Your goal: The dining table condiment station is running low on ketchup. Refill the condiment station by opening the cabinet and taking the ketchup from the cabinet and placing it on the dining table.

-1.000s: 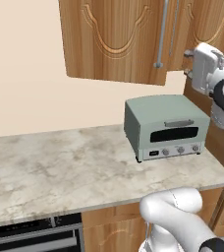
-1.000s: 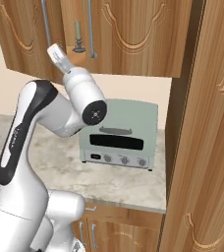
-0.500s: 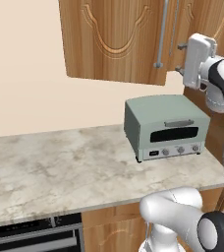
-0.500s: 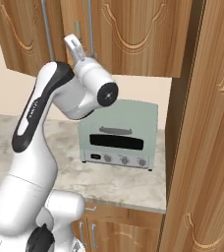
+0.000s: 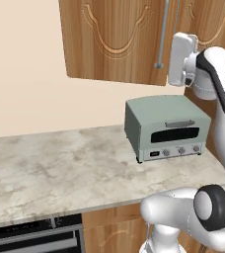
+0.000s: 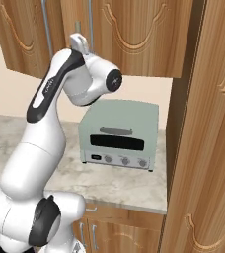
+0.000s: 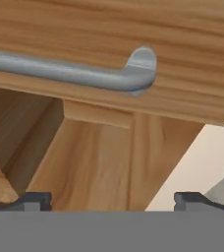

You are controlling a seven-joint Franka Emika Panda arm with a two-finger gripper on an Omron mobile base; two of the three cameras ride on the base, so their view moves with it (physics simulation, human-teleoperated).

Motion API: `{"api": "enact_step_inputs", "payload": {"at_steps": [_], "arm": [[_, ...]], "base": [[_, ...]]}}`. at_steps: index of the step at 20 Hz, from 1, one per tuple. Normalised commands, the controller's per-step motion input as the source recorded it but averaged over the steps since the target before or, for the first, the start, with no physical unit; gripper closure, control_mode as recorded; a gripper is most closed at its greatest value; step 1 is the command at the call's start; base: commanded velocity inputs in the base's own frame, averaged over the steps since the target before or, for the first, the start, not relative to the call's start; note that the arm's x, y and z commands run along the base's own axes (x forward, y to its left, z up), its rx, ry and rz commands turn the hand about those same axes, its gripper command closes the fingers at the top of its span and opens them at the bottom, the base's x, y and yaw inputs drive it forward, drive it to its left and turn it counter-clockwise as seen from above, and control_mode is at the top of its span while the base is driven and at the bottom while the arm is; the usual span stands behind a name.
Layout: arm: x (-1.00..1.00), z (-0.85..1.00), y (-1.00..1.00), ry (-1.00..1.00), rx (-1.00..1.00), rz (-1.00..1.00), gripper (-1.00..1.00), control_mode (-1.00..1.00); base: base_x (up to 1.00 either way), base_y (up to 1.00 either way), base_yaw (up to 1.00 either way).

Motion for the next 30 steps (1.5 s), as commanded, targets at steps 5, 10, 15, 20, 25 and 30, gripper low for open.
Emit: {"api": "enact_step_inputs", "payload": {"at_steps": [5, 10, 15, 20, 25, 30], "arm": [[-0.38, 0.00, 0.84, 0.08, -0.04, 0.14, -1.00, -1.00], [-0.94, 0.00, 0.87, -0.01, -0.10, 0.14, -1.00, -1.00], [-0.80, 0.00, 0.96, -0.02, -0.13, 0.13, -1.00, -1.00], [-0.52, 0.00, 1.00, -0.02, -0.19, 0.11, -1.00, -1.00], [-0.24, 0.00, 1.00, -0.02, -0.22, 0.09, -1.00, -1.00], [0.00, 0.00, 0.96, 0.00, -0.20, 0.03, -1.00, -1.00]], "base": [[0.00, 0.00, 0.00], [0.00, 0.00, 0.00], [0.00, 0.00, 0.00], [0.00, 0.00, 0.00], [0.00, 0.00, 0.00], [0.00, 0.00, 0.00]]}}
